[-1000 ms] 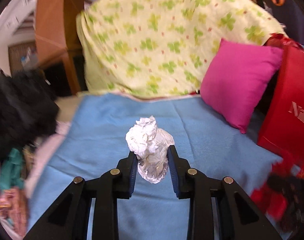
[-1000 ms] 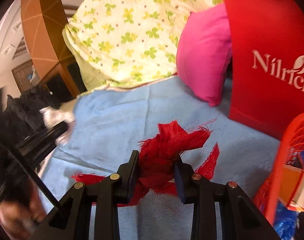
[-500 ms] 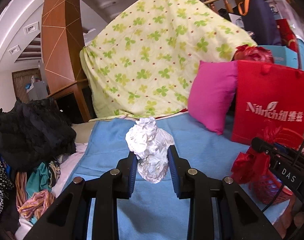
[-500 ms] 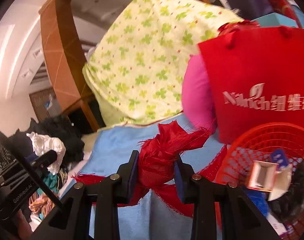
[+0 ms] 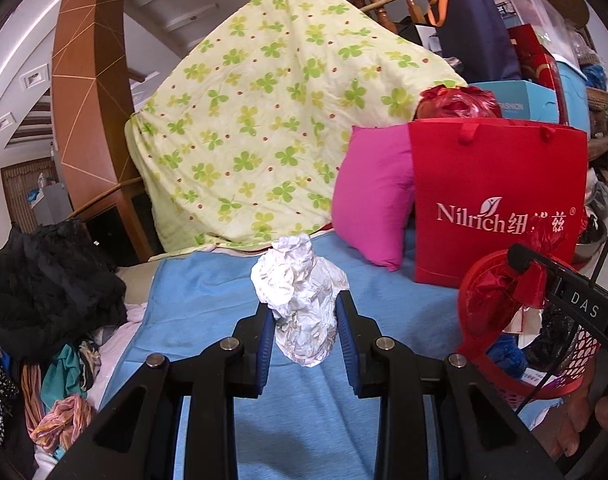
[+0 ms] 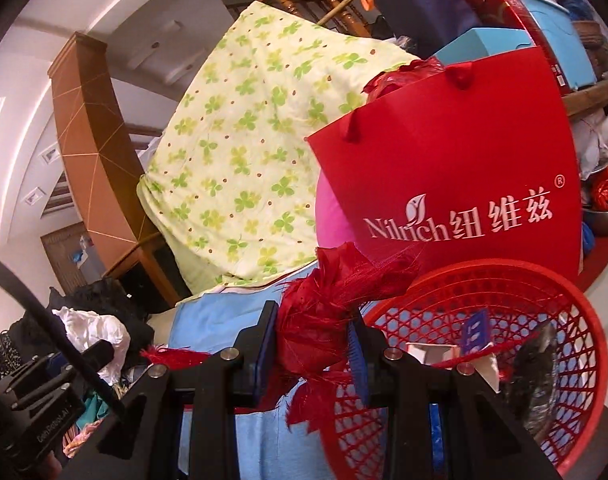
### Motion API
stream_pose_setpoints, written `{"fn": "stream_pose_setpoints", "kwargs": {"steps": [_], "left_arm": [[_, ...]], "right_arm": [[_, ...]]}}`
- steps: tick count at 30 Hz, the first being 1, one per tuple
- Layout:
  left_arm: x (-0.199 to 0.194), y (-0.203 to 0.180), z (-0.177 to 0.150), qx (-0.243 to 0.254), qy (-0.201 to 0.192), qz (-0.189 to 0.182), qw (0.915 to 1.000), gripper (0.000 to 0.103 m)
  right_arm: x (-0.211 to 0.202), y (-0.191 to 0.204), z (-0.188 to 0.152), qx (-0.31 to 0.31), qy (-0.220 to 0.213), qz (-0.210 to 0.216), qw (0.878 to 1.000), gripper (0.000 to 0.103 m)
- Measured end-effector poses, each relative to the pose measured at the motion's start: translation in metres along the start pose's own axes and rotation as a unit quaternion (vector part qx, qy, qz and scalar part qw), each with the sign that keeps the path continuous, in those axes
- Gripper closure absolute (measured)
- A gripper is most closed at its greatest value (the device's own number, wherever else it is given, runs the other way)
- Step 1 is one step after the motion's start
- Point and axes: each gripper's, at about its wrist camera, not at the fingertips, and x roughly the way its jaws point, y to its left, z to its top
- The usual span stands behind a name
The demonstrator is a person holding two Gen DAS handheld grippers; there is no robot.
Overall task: Collect trash
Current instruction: 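Lift the ribbon and tissue toward the red basket with both tools, then hold the ribbon and tissue above the red basket with both tools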
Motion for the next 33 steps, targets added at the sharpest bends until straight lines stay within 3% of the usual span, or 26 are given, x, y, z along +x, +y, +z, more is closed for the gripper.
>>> {"fn": "stream_pose_setpoints", "kwargs": {"steps": [14, 33], "left_arm": [[0.000, -0.044, 0.005, 0.031, 0.001, -0.020, 0.9993, 0.071], [0.003, -0.061, 0.006, 0.047, 0.004, -0.033, 0.9983, 0.070]], "right_arm": [[-0.019, -0.031, 0.009, 0.033, -0.020, -0.005, 0.999, 0.068], [-0.031, -0.048, 0.013, 0.056, -0.029, -0.010, 0.998, 0.067]]}}
